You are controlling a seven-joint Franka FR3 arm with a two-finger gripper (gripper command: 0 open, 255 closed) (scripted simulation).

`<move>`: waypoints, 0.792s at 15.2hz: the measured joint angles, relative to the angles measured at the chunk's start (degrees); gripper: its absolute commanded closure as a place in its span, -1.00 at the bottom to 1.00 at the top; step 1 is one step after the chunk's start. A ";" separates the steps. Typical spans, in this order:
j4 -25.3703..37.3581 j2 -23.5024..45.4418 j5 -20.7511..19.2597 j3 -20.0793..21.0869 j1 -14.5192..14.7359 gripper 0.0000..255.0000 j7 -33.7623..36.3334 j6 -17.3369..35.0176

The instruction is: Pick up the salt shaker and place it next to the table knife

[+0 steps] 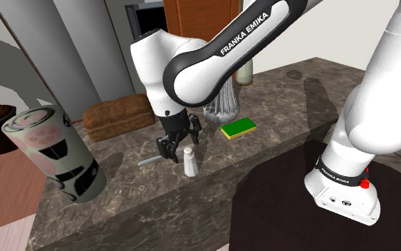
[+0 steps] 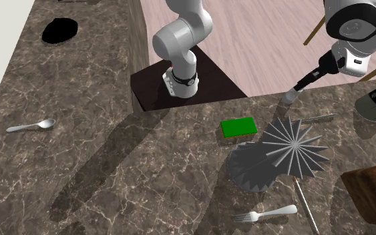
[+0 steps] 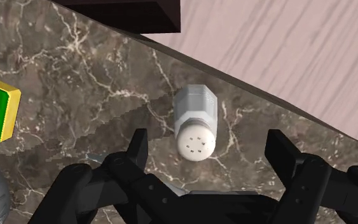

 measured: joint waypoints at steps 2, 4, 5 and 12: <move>0.55 -0.32 0.18 -0.04 -0.05 -1.00 -0.18 -0.81; 2.75 -1.11 0.58 -0.05 -0.08 -1.00 -0.39 -3.63; 3.88 -1.57 0.83 -0.02 -0.05 -1.00 -0.43 -5.16; 5.38 -2.21 1.13 -0.20 -0.22 -1.00 -0.89 -7.27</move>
